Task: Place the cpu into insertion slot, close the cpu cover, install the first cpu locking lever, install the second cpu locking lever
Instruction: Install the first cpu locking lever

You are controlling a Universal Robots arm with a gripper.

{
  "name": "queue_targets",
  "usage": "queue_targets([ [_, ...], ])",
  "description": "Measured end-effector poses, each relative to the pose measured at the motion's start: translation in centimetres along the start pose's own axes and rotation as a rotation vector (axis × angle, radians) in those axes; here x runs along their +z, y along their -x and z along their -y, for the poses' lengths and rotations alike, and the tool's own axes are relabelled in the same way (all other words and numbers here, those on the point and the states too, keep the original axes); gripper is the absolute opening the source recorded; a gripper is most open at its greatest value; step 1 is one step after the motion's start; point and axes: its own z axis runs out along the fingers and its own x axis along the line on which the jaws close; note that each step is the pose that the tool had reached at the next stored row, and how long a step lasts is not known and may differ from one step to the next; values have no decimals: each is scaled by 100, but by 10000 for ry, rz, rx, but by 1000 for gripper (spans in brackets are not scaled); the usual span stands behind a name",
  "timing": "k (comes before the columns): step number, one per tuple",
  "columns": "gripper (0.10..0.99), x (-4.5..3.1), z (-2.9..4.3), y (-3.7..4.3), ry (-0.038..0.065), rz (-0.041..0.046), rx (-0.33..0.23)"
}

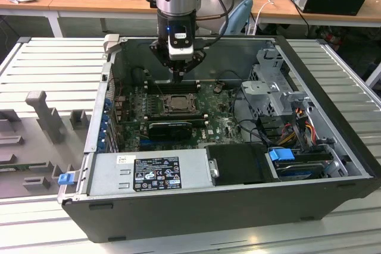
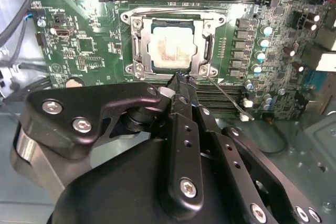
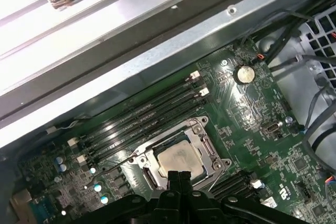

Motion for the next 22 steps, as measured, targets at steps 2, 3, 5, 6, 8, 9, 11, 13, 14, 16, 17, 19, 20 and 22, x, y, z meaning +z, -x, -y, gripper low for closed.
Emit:
queue_targets([
  [2,106,0,0,0,7,-7,-189],
  [3,106,0,0,0,10,-11,-284],
  [5,106,0,0,0,24,-24,-657],
  [6,106,0,0,0,31,-32,-866],
  [8,106,0,0,0,40,-43,-1142],
  [9,106,0,0,0,44,-47,-1251],
  [11,106,0,0,0,52,-55,-1474],
  [13,106,0,0,0,63,-67,-1780],
  [14,106,0,0,0,66,-70,-1873],
  [16,106,0,0,0,74,-78,-2100],
  [17,106,0,0,0,80,-85,-2276],
  [19,106,0,0,0,86,-92,-2446],
  [20,106,0,0,0,91,-97,-2582],
  [22,106,0,0,0,103,-110,-2925],
])
